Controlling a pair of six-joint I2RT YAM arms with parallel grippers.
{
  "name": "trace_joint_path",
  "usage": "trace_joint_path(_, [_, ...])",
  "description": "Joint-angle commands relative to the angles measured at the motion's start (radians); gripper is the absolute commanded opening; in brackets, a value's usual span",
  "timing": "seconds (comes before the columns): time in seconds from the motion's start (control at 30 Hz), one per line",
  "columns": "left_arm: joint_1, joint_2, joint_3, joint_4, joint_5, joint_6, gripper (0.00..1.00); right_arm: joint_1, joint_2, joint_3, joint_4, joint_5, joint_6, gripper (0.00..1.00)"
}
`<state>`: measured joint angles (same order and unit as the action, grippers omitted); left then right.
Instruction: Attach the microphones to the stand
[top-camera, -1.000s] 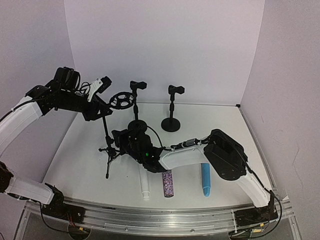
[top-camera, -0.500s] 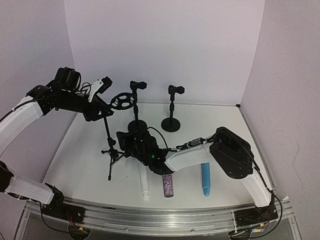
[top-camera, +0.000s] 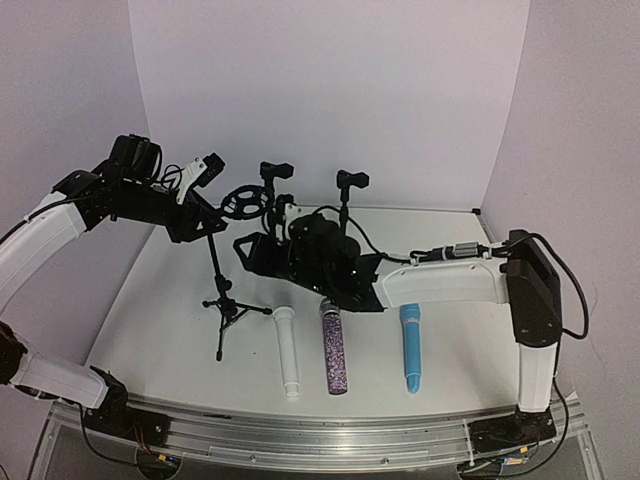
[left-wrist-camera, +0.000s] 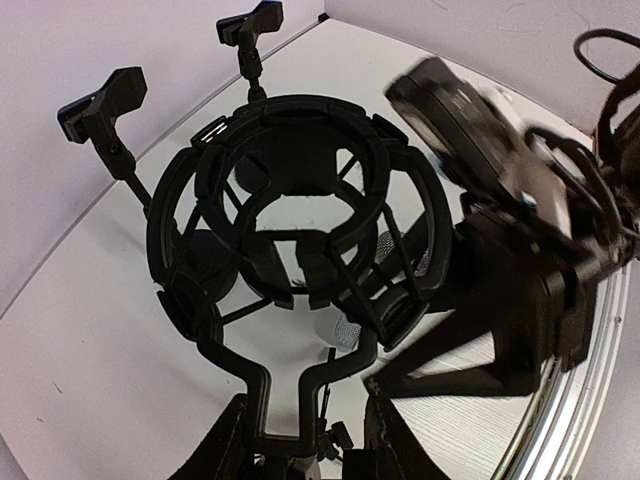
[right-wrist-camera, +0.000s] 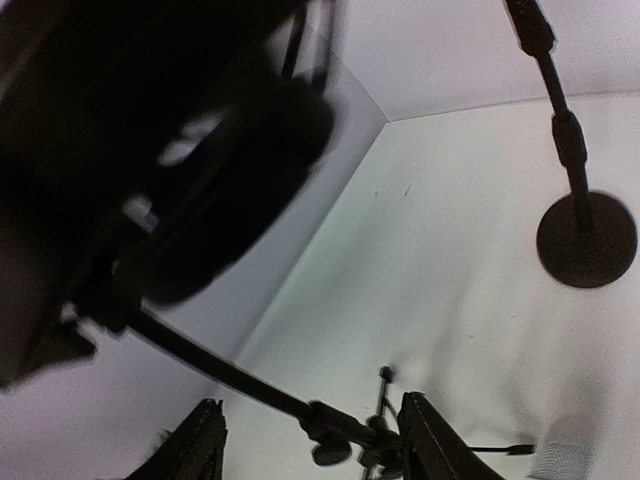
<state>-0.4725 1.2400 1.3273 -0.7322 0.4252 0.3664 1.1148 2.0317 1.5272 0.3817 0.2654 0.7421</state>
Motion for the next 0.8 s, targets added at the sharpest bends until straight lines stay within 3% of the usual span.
trace_joint_path(0.0, [-0.005,-0.01,0.054,0.062,0.033,-0.007,0.0,0.089,-0.046,-0.024,-0.18,0.035,-0.759,0.57])
trace_joint_path(0.2, [-0.005,-0.009,0.059,0.056,0.036,-0.006,0.0,0.149,-0.01,-0.109,0.042,0.163,-1.401,0.58])
trace_joint_path(0.33, [-0.005,-0.01,0.059,0.053,0.034,-0.006,0.0,0.152,0.092,-0.037,0.148,0.283,-1.654,0.53])
trace_joint_path(0.77, [-0.005,-0.003,0.066,0.052,0.042,-0.009,0.0,0.128,0.217,0.074,0.2,0.264,-1.56,0.37])
